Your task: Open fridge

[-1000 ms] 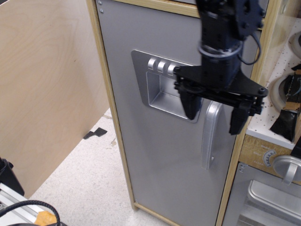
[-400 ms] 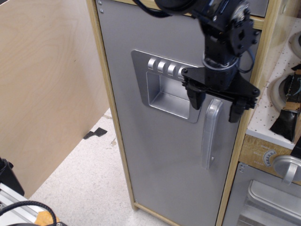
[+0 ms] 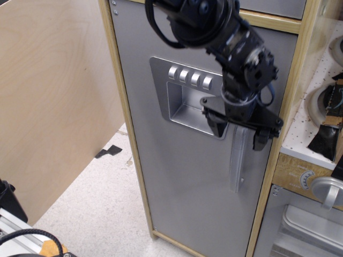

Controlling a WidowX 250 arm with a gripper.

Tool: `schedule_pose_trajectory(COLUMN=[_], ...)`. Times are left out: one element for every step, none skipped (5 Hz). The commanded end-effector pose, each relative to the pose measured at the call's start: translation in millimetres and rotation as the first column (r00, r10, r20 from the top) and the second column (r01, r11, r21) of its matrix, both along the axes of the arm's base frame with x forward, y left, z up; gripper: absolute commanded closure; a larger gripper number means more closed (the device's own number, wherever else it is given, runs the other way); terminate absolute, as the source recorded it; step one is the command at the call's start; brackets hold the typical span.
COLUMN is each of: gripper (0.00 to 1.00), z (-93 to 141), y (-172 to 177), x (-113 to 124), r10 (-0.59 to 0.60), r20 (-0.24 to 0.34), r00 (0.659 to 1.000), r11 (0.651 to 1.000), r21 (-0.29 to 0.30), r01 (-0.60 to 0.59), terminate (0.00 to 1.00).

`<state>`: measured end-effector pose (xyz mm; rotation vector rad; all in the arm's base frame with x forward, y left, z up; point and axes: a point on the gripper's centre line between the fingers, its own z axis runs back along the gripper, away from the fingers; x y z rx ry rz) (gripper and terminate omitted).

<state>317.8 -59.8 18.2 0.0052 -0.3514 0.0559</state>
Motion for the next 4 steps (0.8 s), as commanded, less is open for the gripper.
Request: schedule_pose_trajectory(gripper=[0.00,0.00,0.00,1.00], z=[5.4,7.7,6.4,3.7], y=[1.3,2.8,4.9,4.4], x=[8.0,8.6,10.3,11.7], r10=[0.015,0.004,0.000,0.006], r20=[0.093,0.103,0.087,0.099], r00=[0.996,0.995,0.996,0.995], r11=[1.000,1.000,1.000,1.000], r21=[0.006,0.013,-0.002,-0.006], r01=[-0.016,-0.005,0.000,-0.005], terminate=[0.00,0.00,0.00,0.00])
